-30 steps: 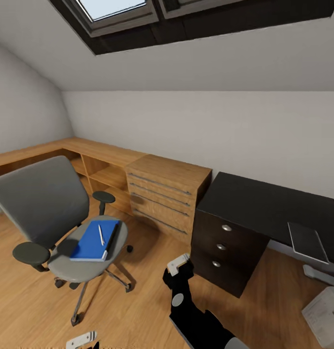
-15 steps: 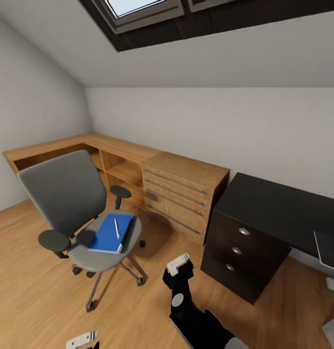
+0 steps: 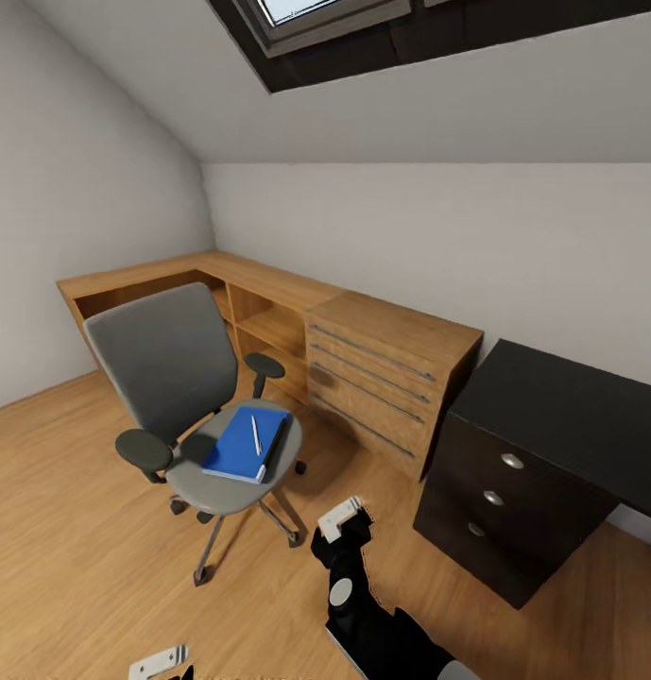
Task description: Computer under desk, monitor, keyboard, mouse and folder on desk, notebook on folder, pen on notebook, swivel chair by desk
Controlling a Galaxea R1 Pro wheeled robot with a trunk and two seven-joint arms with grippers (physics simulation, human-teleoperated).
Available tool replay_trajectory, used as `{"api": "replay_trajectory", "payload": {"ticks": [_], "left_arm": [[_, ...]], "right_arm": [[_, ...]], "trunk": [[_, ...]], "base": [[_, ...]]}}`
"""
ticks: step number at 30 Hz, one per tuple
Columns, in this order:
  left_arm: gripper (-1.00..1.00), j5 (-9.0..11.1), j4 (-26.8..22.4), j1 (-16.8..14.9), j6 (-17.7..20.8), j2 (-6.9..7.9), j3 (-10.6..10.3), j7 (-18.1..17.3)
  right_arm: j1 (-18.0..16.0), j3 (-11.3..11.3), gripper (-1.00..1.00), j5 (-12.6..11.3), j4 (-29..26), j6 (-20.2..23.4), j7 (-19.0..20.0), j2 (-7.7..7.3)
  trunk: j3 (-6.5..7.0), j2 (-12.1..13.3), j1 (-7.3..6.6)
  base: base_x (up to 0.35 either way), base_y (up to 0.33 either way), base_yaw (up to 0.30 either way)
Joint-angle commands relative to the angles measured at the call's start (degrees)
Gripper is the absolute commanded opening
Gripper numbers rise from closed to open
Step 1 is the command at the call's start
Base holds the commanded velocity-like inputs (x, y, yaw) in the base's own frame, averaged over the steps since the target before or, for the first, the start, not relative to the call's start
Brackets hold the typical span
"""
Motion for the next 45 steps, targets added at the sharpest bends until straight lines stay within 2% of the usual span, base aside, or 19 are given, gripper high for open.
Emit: {"api": "replay_trajectory", "payload": {"ticks": [1,25,38,45], "left_arm": [[1.00,0.4,-0.1,0.0,0.3,-0.06,0.1,0.1],[1.00,0.4,-0.1,0.0,0.3,-0.11,0.0,0.1],[1.00,0.4,-0.1,0.0,0.3,-0.08,0.1,0.1],[1.00,0.4,-0.1,0.0,0.2,-0.04,0.1,0.1]], "right_arm": [[-0.1,0.4,1.00,0.0,0.0,0.4,-0.3,0.00],[-0.1,0.8,1.00,0.4,0.0,0.3,-0.2,0.00],[-0.1,1.9,1.00,0.3,-0.2,-0.4,0.1,0.00],[-0.1,1.9,1.00,0.3,-0.5,-2.1,0.1,0.00]], "trunk": [[-0.12,0.0,0.00],[-1.67,0.0,0.00],[-1.81,0.0,0.00],[-1.82,0.0,0.00]], "base": [[0.000,0.000,0.203],[0.000,0.000,0.194],[0.000,0.000,0.030],[0.000,0.000,0.001]]}}
